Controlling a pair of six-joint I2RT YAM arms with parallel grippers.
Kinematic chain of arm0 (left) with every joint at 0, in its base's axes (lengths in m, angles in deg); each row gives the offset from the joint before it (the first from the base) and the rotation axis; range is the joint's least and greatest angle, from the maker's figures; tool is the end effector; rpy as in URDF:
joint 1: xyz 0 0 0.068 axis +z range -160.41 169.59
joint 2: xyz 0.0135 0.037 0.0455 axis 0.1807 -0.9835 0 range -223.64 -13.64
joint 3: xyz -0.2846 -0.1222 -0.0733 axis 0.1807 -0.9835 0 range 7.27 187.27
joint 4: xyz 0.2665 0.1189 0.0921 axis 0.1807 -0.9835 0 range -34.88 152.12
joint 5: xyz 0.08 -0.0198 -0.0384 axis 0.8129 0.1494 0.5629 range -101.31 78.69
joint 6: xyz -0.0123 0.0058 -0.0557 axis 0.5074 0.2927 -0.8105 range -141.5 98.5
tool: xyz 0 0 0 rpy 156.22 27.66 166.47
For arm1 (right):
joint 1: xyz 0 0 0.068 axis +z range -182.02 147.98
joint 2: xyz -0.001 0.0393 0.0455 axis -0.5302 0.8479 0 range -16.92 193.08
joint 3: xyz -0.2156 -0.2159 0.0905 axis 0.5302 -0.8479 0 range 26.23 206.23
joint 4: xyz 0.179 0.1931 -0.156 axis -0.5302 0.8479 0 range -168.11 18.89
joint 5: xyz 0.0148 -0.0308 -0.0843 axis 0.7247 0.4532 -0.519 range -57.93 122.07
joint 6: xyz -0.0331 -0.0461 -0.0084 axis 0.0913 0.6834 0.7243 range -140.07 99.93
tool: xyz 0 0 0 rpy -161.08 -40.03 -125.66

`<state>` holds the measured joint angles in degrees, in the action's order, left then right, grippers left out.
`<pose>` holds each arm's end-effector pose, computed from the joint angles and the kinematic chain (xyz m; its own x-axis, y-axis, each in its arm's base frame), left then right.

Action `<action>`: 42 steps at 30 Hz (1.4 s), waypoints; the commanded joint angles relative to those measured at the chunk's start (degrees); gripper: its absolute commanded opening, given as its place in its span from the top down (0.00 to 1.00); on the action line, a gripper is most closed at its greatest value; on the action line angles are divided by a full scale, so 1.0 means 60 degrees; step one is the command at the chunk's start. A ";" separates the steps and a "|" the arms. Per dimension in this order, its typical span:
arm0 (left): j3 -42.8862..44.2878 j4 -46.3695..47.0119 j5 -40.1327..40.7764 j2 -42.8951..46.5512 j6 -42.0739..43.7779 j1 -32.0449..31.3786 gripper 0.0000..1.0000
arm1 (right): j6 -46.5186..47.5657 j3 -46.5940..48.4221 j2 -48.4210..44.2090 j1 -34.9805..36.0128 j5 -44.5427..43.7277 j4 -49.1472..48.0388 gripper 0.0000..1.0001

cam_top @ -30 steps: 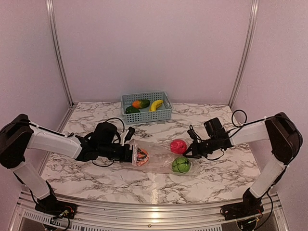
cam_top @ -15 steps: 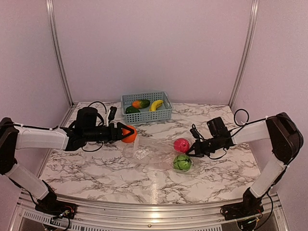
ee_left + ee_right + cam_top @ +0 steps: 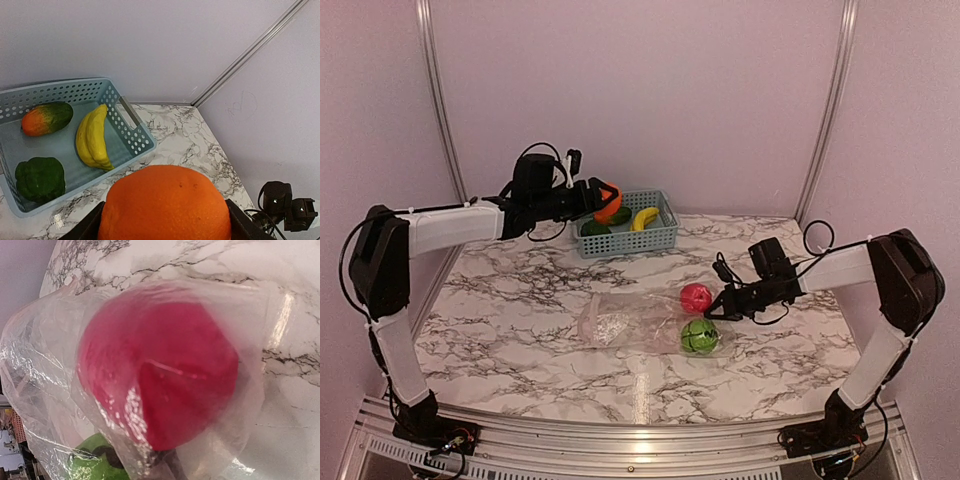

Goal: Open the zip-top bag and remove the fake food

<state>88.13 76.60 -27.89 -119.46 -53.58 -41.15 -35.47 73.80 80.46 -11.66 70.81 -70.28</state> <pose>0.4289 -0.2685 0.3232 -0.5206 -0.2826 -0.8057 0.5365 0.6258 -0.5662 0.3201 0.1459 0.1480 -0.9190 -0.1200 -0.3756 -0.3539 0.6708 0.6517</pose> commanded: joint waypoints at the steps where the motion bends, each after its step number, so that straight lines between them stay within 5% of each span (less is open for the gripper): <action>1: 0.2096 -0.1980 0.1076 -0.1717 0.0588 0.0098 0.46 | 0.0279 0.0480 0.0073 -0.0070 0.0135 0.0253 1.00; 14: 0.6899 -0.4085 0.1782 -0.5458 0.1096 0.0127 0.42 | -0.0097 0.0276 0.0054 -0.0068 0.0314 -0.0074 1.00; 20: 0.7741 -0.4115 0.1936 -0.6258 0.0872 0.0222 0.36 | -0.0083 0.0342 0.0102 -0.0068 0.0360 -0.0050 1.00; 26: 0.7951 -0.3839 0.1129 -0.6349 0.0626 0.0457 0.19 | -0.0114 0.0416 0.0146 -0.0072 0.0419 -0.0061 1.00; 31: 0.7603 -0.4106 0.0530 -0.5705 0.1008 0.0603 0.03 | -0.0217 0.0373 0.0054 -0.0075 0.0344 -0.0178 1.00; 35: 0.6793 -0.4237 0.0486 -0.4804 0.1306 0.0681 0.01 | -0.0314 0.0329 0.0029 -0.0076 0.0327 -0.0284 1.00; 42: 0.3024 -0.3722 0.0691 -0.1482 0.1987 0.0685 0.01 | -0.0385 0.0345 0.0075 -0.0079 0.0355 -0.0412 1.00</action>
<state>115.10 53.10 -23.39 -140.71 -44.96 -37.11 -37.30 74.94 80.48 -11.68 72.50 -70.91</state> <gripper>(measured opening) 0.989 0.002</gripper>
